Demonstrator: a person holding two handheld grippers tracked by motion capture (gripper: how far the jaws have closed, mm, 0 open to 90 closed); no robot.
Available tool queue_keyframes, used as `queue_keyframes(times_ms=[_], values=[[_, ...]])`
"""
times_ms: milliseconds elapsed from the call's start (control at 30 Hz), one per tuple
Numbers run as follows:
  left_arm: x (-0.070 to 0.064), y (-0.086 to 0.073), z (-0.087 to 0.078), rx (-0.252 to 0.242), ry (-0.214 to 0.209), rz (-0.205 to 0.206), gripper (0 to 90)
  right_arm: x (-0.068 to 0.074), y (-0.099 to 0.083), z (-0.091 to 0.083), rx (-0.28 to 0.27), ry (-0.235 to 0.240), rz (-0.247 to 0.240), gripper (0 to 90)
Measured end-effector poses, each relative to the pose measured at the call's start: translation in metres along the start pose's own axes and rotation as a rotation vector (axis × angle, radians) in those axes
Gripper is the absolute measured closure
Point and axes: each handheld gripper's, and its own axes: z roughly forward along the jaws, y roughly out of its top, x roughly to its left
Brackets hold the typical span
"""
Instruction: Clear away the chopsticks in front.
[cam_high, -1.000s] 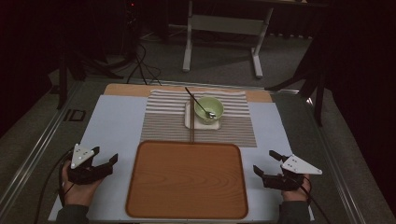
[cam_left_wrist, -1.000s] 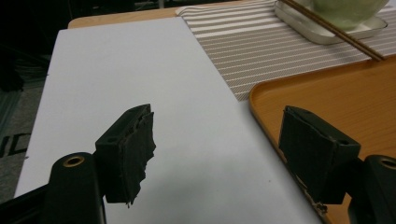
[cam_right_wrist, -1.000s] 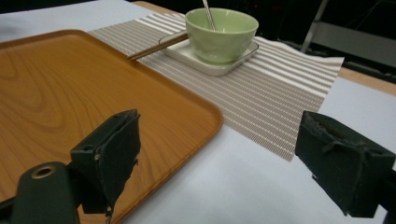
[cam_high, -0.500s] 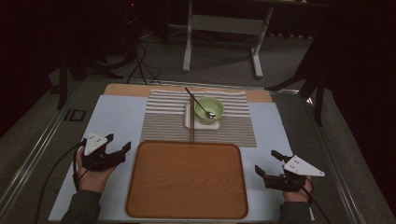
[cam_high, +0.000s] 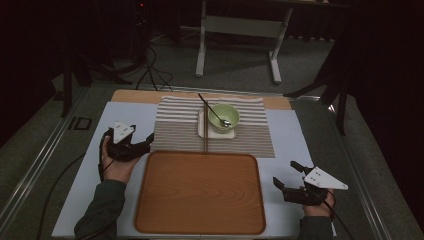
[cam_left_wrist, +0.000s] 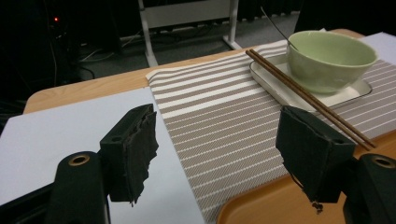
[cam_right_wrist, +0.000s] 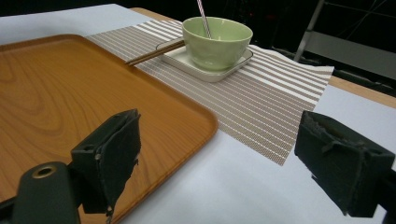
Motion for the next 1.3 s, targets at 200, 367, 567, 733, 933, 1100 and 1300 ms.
queue_keyframes(times_ms=[200,367,567,733,933,1100,1300], values=[[-0.011,0.009,0.022,0.0,-0.012,0.009,30.1,0.0,0.0,0.0,-0.003,-0.002,0.001,13.9],[-0.03,0.014,0.041,0.009,-0.034,0.039,30.7,0.0,0.0,-0.001,-0.01,-0.001,0.002,13.9],[-0.044,0.019,0.063,0.028,-0.032,0.051,31.7,-0.001,0.0,-0.001,-0.016,0.0,0.002,13.9],[-0.052,0.022,0.077,0.048,-0.041,0.067,33.7,-0.001,0.0,-0.001,-0.018,0.001,0.001,13.9],[-0.063,0.027,0.096,0.068,-0.061,0.067,35.4,0.0,0.001,-0.001,-0.021,0.0,0.004,13.9],[-0.07,0.029,0.113,0.102,-0.078,0.061,37.1,-0.001,0.0,-0.001,-0.022,-0.001,0.003,13.9],[-0.079,0.03,0.133,0.138,-0.099,0.057,41.3,-0.001,0.0,-0.002,-0.027,-0.005,0.009,13.9]])
